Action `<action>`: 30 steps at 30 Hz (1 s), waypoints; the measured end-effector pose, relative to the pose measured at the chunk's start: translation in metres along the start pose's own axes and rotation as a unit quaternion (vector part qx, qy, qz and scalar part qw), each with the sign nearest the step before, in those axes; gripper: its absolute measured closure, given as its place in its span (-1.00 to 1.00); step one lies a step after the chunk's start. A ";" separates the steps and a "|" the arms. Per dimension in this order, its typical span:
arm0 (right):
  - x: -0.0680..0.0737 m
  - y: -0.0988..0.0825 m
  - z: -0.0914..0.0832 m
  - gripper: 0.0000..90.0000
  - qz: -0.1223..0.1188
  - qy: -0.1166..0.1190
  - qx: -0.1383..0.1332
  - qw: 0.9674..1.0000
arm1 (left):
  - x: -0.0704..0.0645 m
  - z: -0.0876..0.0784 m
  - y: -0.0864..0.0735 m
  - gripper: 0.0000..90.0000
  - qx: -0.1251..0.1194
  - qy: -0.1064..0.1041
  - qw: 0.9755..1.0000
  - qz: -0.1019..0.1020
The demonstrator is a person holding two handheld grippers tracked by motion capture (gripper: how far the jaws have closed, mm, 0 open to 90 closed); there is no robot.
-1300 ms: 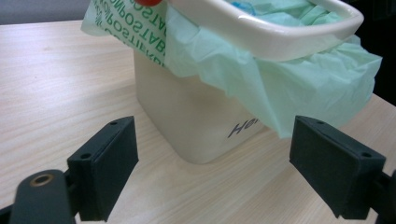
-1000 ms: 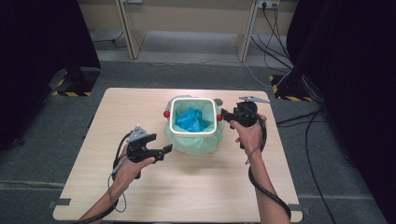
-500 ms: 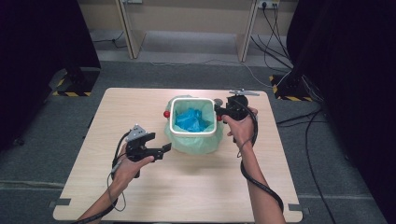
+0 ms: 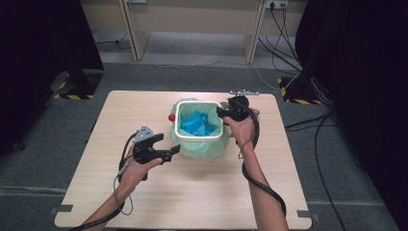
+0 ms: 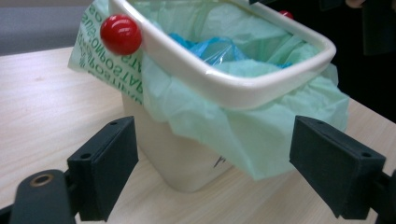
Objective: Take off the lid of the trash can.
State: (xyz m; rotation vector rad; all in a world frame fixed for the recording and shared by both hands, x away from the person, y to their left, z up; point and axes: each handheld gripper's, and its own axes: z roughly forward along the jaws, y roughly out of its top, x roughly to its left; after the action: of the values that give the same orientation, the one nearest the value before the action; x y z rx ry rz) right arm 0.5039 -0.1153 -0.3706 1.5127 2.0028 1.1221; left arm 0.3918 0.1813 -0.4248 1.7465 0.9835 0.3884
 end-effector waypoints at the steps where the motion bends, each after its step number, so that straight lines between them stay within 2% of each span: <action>1: 0.001 0.001 0.001 0.10 -0.005 -0.003 0.003 1.000 | -0.001 0.001 0.002 -0.67 -0.003 0.001 1.000 0.000; 9: 0.005 0.002 0.014 0.20 -0.017 -0.021 0.029 0.999 | -0.003 0.013 0.008 -0.67 0.002 0.006 1.000 0.007; 15: 0.004 0.002 0.018 0.37 -0.007 -0.015 0.031 0.999 | -0.004 0.020 0.007 -0.67 0.007 0.014 1.000 0.014; 18: 0.010 0.004 0.019 0.54 -0.023 -0.023 0.034 0.999 | -0.006 0.023 0.006 -0.67 0.008 0.014 1.000 0.014; 20: 0.012 0.004 0.019 0.57 -0.027 -0.028 0.034 0.999 | -0.007 0.024 0.007 -0.67 0.007 0.014 1.000 0.014; 25: 0.024 0.007 0.021 0.67 -0.058 -0.061 0.037 0.996 | -0.008 0.027 0.008 -0.68 0.005 0.021 1.000 0.019; 30: 0.025 0.009 0.021 0.69 -0.057 -0.066 0.036 0.996 | -0.008 0.028 0.008 -0.67 0.008 0.023 0.999 0.024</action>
State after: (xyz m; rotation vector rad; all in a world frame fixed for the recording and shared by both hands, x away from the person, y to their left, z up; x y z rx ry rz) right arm 0.5159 -0.0835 -0.3727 1.4476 2.0304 0.8899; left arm 0.4089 0.1566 -0.4276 1.7842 0.9812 0.4535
